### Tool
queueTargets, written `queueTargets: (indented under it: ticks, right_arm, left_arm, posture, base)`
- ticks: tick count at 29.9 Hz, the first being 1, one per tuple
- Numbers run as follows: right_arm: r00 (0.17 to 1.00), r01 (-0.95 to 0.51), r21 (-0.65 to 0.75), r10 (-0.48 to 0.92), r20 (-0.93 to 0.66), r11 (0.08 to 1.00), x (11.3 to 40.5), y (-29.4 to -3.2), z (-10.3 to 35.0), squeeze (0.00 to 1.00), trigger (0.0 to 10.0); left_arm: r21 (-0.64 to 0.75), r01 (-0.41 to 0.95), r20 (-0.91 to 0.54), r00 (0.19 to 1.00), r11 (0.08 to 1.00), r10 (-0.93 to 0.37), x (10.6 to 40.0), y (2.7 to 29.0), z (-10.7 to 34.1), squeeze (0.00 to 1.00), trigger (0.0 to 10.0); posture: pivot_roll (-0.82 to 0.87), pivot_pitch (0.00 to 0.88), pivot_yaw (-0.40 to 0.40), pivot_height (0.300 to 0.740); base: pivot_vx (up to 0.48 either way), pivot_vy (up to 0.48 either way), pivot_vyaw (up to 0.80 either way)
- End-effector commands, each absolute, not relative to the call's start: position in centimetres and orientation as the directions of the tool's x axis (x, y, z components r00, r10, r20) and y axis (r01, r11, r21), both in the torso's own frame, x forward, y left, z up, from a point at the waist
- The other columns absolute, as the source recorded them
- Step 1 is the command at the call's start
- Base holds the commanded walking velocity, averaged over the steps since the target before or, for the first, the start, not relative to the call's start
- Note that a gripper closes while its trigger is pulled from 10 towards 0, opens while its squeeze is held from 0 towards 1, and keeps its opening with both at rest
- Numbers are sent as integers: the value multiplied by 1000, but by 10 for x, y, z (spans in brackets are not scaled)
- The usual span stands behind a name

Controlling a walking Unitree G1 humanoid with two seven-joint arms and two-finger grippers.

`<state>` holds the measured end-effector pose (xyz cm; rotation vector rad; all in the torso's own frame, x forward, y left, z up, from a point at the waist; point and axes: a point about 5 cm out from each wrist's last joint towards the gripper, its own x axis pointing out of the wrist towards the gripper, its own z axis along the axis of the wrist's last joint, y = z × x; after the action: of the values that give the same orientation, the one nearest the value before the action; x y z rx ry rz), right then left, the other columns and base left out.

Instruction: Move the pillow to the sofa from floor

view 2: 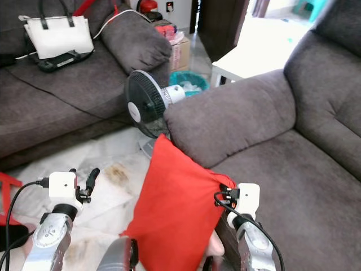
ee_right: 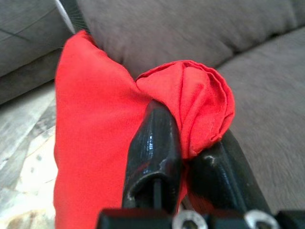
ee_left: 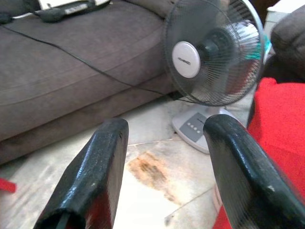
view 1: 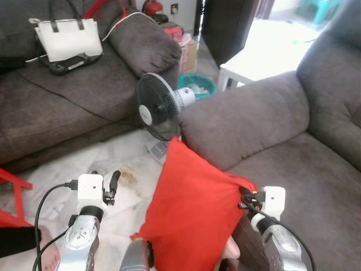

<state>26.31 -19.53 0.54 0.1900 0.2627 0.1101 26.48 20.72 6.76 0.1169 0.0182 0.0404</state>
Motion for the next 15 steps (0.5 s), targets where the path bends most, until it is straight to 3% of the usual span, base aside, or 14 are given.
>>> queueTargets:
  ticks: [1,15]
  right_arm:
    - [986,-38,179,66,-151,983,277,-212,27,0,10000]
    - [987,-23,191,52,-149,981,279,-213,27,0,10000]
  left_arm:
    - [121,-35,-32,999,992,39,263,208,66,0,10000]
    - [127,-27,-34,999,992,31,264,208,66,0,10000]
  posture:
    - [158,60,-74,672]
    - [163,56,-68,672]
  base:
    - [0,0,0]
    - [0,0,0]
